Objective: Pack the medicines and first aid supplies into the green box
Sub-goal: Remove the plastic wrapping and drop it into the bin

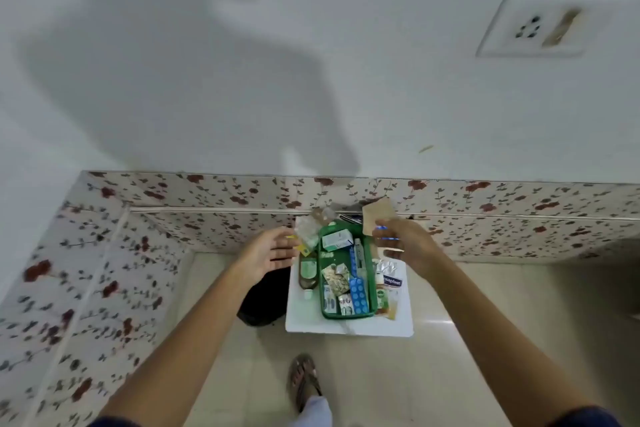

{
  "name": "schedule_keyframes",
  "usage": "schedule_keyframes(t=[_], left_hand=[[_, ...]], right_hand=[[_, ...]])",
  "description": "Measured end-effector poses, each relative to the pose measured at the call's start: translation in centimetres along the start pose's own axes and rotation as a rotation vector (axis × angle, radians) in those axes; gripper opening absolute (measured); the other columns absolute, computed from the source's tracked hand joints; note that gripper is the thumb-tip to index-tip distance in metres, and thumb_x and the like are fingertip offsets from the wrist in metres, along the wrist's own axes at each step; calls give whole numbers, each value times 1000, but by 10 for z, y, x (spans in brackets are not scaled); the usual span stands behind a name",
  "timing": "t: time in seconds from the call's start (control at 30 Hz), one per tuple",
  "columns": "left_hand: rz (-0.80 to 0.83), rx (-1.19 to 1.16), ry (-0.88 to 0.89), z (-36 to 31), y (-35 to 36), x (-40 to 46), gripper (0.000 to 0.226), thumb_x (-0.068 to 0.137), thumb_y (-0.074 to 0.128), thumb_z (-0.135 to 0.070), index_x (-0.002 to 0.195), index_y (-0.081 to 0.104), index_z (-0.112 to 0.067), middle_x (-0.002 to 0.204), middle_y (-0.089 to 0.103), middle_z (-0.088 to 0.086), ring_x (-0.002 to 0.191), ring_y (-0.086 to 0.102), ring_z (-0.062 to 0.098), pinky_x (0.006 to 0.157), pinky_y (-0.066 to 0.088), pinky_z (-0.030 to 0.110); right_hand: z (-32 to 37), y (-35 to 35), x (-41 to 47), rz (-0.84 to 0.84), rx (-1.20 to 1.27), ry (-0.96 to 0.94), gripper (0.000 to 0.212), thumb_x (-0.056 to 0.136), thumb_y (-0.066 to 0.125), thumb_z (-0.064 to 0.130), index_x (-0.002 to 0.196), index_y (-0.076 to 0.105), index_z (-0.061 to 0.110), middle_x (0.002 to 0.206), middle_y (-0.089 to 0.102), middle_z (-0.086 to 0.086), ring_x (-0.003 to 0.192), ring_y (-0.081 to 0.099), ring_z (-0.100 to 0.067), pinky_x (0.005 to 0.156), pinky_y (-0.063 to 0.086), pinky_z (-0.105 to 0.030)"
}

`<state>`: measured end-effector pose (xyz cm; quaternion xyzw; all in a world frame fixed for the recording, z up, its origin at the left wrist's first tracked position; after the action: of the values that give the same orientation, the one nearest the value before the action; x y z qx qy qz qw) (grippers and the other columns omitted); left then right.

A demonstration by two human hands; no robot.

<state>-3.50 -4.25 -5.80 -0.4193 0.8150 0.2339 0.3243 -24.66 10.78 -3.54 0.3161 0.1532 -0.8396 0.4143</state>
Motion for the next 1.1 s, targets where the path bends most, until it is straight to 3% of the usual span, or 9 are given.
schedule_keyframes(t=[0.2, 0.3, 0.37, 0.47, 0.57, 0.73, 0.87, 1.0, 1.1], left_hand=[[-72, 93, -93, 35, 2, 91, 19, 93, 48, -21, 102, 57, -6, 82, 64, 8, 67, 59, 21, 64, 48, 31], [-80, 141, -66, 48, 7, 132, 12, 91, 49, -16, 96, 59, -9, 82, 64, 9, 63, 58, 20, 59, 47, 30], [-103, 198, -27, 61, 5, 159, 11, 90, 50, -12, 95, 60, -11, 84, 65, 10, 63, 58, 20, 59, 48, 30], [-162, 328, 72, 67, -5, 182, 16, 90, 49, -12, 85, 60, -23, 86, 66, 10, 67, 60, 19, 64, 49, 32], [-198, 500, 158, 68, -12, 207, 16, 89, 49, -9, 94, 60, -20, 86, 66, 10, 74, 64, 24, 75, 52, 39], [-188, 749, 281, 62, -4, 247, 34, 88, 52, -7, 122, 53, -11, 98, 64, 12, 78, 63, 31, 72, 48, 34], [-214, 928, 383, 60, 12, 276, 51, 80, 63, -7, 128, 49, -12, 111, 60, 16, 95, 58, 27, 76, 42, 27], [-258, 1015, 396, 60, 22, 298, 35, 75, 59, -4, 110, 61, -7, 106, 66, 19, 96, 63, 34, 76, 52, 38], [-329, 820, 436, 51, 24, 297, 13, 83, 57, -5, 91, 67, -3, 90, 70, 8, 82, 65, 24, 69, 48, 26]], right_hand=[[-39, -11, 89, -173, -238, 74, 21, 85, 56, 17, 106, 58, 16, 96, 62, -9, 74, 56, -19, 62, 46, -29], [-35, -14, 140, -210, -652, -87, 36, 87, 50, 14, 123, 48, 17, 100, 62, -14, 83, 57, -26, 77, 46, -34], [-29, -9, 175, -204, -992, -236, 49, 87, 43, 6, 133, 36, 21, 96, 64, -18, 79, 58, -30, 70, 47, -35], [-22, 0, 213, -157, -1407, -327, 61, 87, 39, 4, 139, 23, 32, 71, 54, -11, 61, 55, -28, 56, 49, -34], [-27, 8, 245, -64, -1649, -398, 59, 90, 37, 4, 139, 22, 32, 73, 58, -13, 60, 59, -28, 55, 49, -34], [-30, 2, 264, -62, -1730, -454, 25, 91, 45, 11, 114, 52, 8, 91, 69, -16, 78, 68, -36, 71, 57, -42], [-4, -19, 229, -200, -1534, -539, 18, 89, 51, 21, 94, 61, 8, 77, 67, -17, 66, 63, -34, 57, 48, -31], [15, -21, 183, -237, -1293, -665, 7, 81, 62, 17, 87, 64, 13, 67, 69, -12, 51, 58, -29, 50, 49, -33], [16, -24, 167, -235, -1134, -669, 8, 78, 68, 13, 85, 65, 13, 65, 69, -4, 49, 57, -21, 52, 47, -26]])
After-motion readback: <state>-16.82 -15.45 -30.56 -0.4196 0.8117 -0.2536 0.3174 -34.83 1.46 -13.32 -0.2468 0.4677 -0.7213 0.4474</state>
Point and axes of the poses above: each hand's wrist, its own x-axis towards the middle knuckle, its own y-axis out of the palm, z = x × y, the point moved 8 cm from there along x, towards the middle knuckle
